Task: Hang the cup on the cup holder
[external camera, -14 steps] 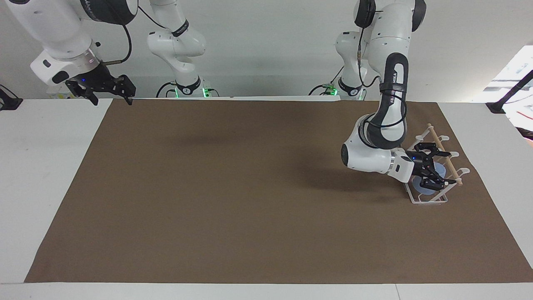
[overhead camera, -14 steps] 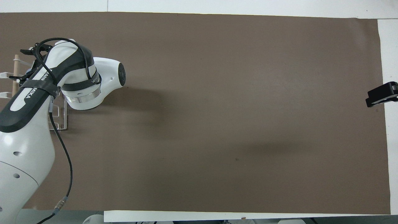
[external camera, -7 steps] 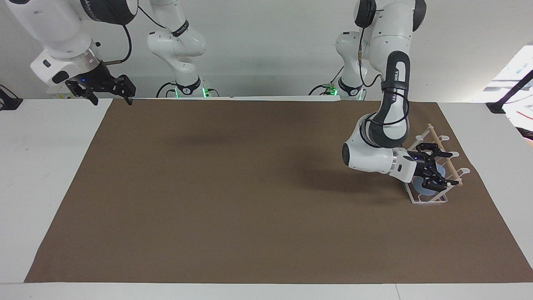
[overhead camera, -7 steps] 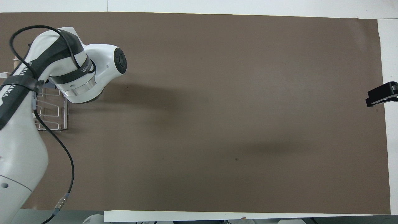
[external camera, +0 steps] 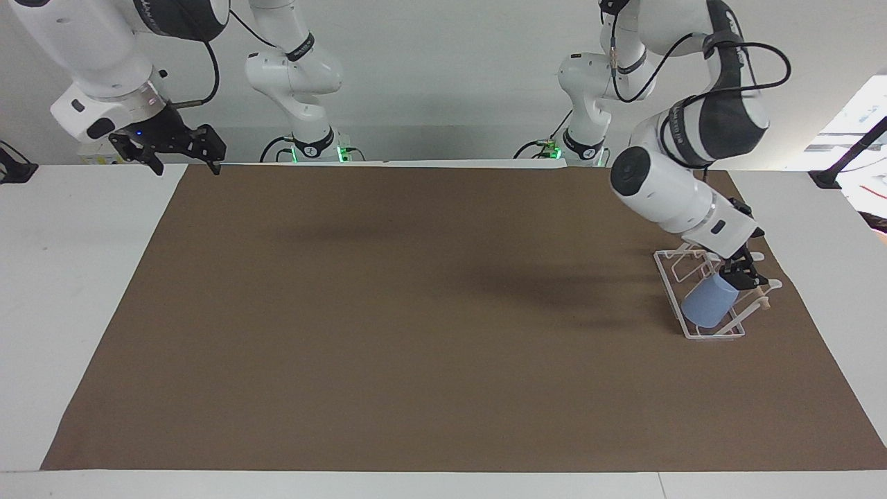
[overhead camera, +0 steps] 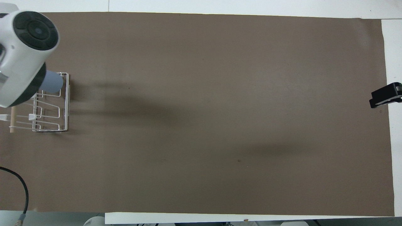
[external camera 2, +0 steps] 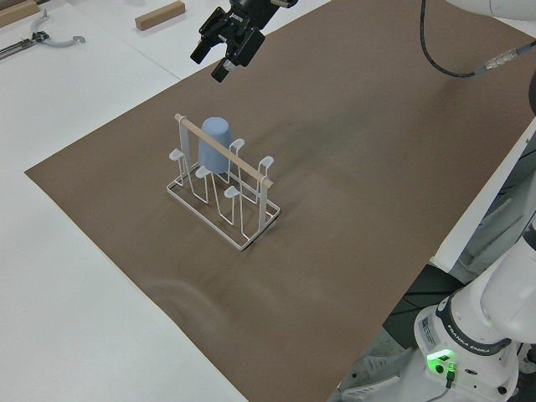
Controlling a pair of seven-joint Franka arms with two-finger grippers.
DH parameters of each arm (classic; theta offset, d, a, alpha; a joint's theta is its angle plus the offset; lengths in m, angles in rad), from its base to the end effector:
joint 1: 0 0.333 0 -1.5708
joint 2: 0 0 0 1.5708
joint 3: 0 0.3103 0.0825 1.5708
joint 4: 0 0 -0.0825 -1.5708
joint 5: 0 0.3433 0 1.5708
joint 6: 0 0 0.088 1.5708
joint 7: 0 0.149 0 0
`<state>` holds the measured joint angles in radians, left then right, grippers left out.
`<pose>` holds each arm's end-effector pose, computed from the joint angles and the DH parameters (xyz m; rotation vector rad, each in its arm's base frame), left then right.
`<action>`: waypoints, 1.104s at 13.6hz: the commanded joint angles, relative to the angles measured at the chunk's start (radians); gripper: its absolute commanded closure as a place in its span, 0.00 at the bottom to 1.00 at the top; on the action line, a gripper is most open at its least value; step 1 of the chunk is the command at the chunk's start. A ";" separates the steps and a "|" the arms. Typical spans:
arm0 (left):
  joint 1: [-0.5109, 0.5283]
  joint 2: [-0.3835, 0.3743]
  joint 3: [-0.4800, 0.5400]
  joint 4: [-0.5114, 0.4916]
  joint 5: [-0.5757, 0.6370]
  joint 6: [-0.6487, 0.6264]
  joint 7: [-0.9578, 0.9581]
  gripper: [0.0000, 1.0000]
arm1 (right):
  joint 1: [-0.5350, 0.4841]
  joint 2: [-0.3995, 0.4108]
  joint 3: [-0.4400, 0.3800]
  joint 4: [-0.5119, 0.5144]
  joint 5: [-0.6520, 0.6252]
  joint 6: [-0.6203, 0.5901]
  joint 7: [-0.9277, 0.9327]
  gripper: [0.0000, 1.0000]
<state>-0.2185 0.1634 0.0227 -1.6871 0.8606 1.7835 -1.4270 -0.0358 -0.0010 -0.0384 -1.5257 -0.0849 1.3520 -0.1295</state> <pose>0.5823 -0.0181 0.4986 -2.1209 -1.1696 -0.7256 0.4800 -0.0497 0.5803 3.0622 0.0674 -0.2769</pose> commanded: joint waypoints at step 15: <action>0.074 -0.104 0.002 0.202 -0.796 -0.276 1.170 0.00 | 0.002 -0.020 -0.001 -0.024 -0.016 -0.002 0.008 0.00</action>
<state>-0.1470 0.0705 0.0245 -1.4930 0.0845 1.5424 -0.3632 -0.0358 -0.0010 -0.0384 -1.5257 -0.0850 1.3520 -0.1295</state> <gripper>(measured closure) 0.000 0.000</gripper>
